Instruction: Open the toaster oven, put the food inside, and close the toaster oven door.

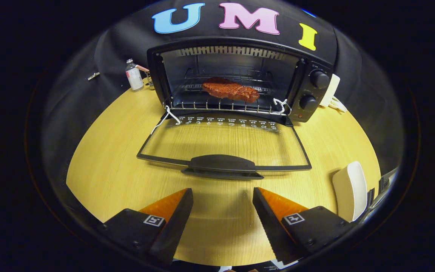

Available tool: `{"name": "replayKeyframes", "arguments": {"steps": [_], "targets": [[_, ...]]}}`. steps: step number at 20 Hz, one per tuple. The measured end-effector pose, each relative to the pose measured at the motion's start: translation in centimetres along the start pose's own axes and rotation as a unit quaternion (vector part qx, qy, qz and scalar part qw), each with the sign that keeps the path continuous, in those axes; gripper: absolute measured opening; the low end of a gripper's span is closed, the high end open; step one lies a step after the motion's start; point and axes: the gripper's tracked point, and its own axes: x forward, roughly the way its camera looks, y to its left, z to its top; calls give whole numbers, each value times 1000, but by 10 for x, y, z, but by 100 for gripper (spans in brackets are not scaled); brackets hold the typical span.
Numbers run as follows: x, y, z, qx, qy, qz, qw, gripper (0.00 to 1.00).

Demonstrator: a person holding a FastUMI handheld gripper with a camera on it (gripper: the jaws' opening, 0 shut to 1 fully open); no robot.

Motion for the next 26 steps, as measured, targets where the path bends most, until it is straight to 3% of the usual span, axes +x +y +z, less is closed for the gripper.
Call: {"name": "replayKeyframes", "arguments": {"steps": [8, 26], "targets": [[10, -3, 8, 27, 10, -32, 999, 98], [-35, -2, 61, 22, -52, -19, 998, 98]]}}
